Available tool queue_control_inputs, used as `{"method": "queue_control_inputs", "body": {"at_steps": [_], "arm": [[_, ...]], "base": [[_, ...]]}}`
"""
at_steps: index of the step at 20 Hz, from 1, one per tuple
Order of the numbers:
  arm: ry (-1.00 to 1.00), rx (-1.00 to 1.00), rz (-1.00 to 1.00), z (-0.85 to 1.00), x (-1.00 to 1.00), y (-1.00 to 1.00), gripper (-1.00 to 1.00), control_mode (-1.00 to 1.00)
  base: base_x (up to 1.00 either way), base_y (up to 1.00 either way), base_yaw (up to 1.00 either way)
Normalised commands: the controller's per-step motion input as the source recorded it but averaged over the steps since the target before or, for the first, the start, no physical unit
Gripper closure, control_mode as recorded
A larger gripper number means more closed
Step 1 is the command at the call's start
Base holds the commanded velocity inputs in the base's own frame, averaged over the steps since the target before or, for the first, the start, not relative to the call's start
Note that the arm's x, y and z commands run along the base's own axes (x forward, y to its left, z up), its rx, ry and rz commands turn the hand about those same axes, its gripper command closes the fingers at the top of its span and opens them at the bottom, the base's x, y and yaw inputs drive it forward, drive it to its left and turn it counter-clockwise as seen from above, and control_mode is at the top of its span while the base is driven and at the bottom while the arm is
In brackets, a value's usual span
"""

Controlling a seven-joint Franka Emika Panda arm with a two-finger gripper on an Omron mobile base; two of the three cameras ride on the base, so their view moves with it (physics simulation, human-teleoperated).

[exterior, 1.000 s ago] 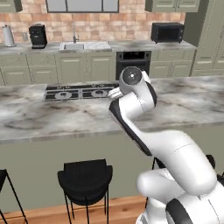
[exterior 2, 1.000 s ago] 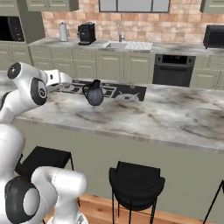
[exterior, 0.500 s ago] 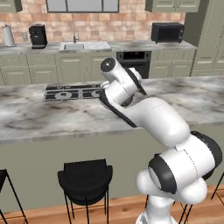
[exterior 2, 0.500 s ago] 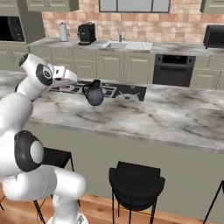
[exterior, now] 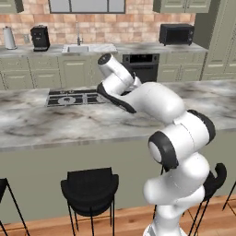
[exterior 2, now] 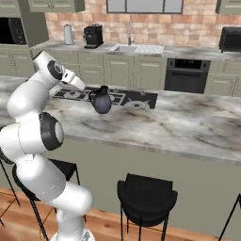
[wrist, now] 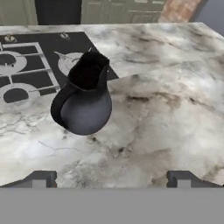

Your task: Move the pork loin and apricot from the second highest shelf to the top shelf to make space. Then, place the pitcher from the counter on the cleared second highest shelf.

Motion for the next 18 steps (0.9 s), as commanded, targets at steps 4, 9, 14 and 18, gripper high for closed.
{"method": "queue_control_inputs", "body": {"at_steps": [4, 9, 14, 18], "arm": [[0.00, 0.24, -0.02, -0.08, 0.45, 0.00, -1.00, -1.00], [0.00, 0.12, 0.00, -0.43, 0.47, -0.03, -1.00, -1.00], [0.00, 0.03, 0.00, -0.55, 0.51, -0.02, -1.00, -1.00], [0.00, 0.01, -0.01, -0.36, 0.48, 0.00, -1.00, -1.00]], "base": [[0.00, 0.00, 0.00], [0.00, 0.00, 0.00], [0.00, 0.00, 0.00], [0.00, 0.00, 0.00]]}}
